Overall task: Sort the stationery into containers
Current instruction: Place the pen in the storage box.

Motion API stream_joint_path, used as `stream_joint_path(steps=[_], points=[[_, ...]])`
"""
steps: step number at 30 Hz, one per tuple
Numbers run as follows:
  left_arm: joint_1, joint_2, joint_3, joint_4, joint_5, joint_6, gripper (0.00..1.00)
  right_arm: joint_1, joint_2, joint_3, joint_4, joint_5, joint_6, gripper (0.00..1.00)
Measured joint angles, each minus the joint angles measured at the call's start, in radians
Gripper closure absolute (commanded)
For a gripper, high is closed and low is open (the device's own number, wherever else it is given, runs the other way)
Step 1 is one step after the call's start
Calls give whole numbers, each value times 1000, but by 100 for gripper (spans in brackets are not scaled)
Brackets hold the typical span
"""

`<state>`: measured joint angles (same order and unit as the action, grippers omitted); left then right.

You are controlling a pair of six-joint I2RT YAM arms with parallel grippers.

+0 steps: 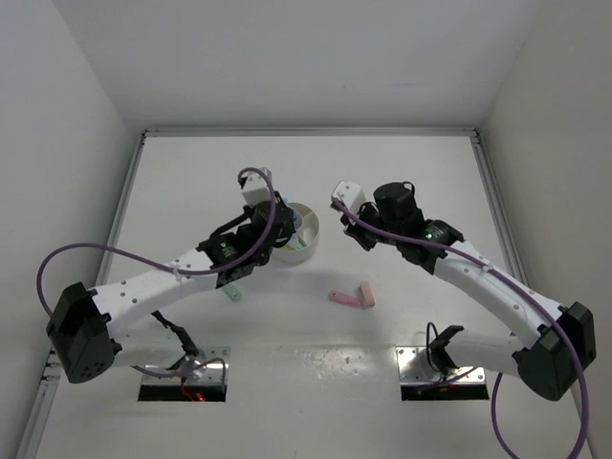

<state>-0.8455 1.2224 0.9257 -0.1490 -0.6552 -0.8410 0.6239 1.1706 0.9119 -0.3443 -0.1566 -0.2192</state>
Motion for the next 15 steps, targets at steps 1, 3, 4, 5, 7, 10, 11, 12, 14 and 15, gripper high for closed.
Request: stream_joint_path(steps=[1,3,4,5,7,10,11,12,14,15], points=[[-21,0,-14,35,-10,39,100,0,2,-2,0,0,-2,100],[-48,0,-31,93,-32,111,100,0,5,-5,0,0,-3,100],[-61,2,-35,123,-46,147,100,0,7,-6,0,0,-3,100],[-66,2,-41,157,-56,180,100,0,8,-6,0,0,-4,100],[-75,5,-60,227,-78,238,100,0,9,-8,0,0,-6,100],[-82,18,-98,317,-102,301,100,0,9,-8,0,0,-6,100],[-83,25,-113,344,-108,315,100,0,9,-8,0,0,-6,100],[-85,33,-130,371,-114,329,100,0,9,-8,0,0,-8,100],[-90,48,-162,410,-123,346,100,0,9,-8,0,0,-10,100],[-97,53,-184,442,-130,359,100,0,9,-8,0,0,-11,100]])
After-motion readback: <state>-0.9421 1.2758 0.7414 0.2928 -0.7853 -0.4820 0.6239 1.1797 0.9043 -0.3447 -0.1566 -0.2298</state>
